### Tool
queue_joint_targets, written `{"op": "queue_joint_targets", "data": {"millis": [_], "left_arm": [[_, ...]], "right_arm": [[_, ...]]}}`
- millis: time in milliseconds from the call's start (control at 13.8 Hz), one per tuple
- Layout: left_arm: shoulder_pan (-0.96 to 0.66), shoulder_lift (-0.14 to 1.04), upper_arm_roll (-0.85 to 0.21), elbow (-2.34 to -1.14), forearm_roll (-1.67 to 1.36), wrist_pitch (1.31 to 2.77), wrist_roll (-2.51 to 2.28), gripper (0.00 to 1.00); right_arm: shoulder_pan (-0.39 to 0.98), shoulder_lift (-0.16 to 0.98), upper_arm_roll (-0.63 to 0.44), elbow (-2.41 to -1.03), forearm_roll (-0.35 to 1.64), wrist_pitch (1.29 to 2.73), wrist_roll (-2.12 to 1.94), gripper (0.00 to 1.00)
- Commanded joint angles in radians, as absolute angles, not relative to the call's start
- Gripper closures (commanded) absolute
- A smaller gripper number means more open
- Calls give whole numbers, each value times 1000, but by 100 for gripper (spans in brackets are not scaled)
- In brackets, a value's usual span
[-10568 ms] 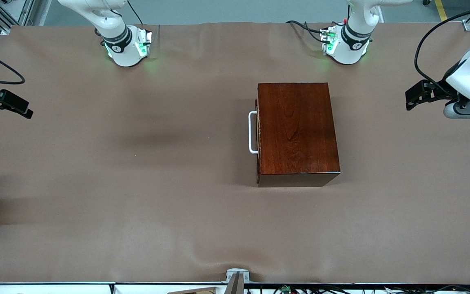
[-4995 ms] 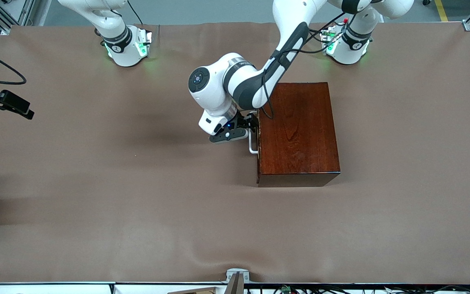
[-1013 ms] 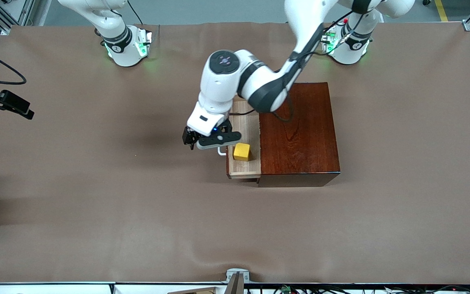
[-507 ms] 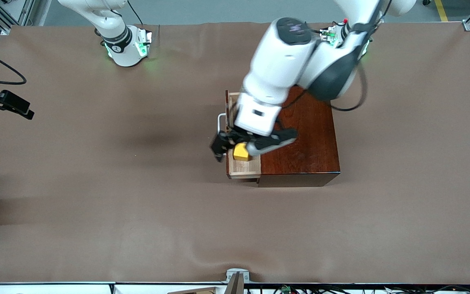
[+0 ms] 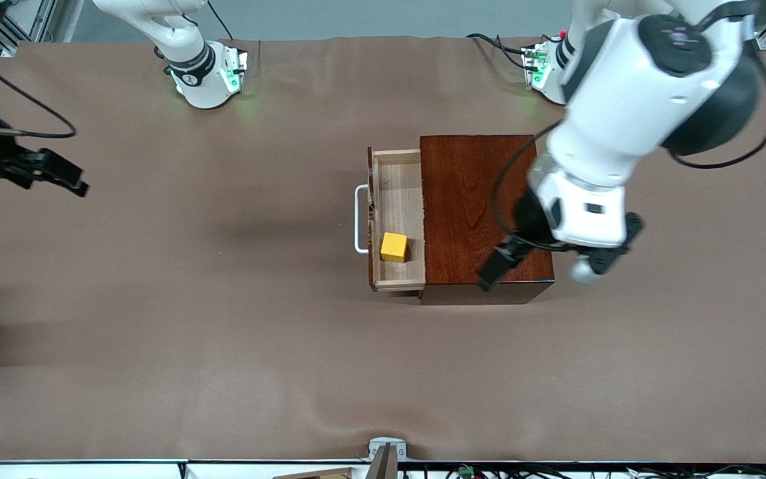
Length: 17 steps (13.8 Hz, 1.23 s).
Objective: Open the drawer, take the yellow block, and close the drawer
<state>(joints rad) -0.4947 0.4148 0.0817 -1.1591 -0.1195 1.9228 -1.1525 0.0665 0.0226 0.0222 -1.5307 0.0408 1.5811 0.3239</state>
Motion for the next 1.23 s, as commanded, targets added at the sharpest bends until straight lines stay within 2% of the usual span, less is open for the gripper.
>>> {"op": "queue_joint_targets", "data": {"millis": [0,434,941,1158], "left_arm": [[-450,364,78,-1198,-129,1837,-1082,0],[-293,301,78,-1221,-127,1654,-770,0],[-232,187,75,-1399,-6,1649,-524,0],[-197,158,77,-1449,-6,1647,-323,0]], "right_arm": [[182,43,18,-1534,49,1627,568,0],[408,153,18,-1499,37,1735,1222,0],[650,398,15,-1289,29,1743,1860,0],[721,477,12,-1213,23,1791,2067,0]]}}
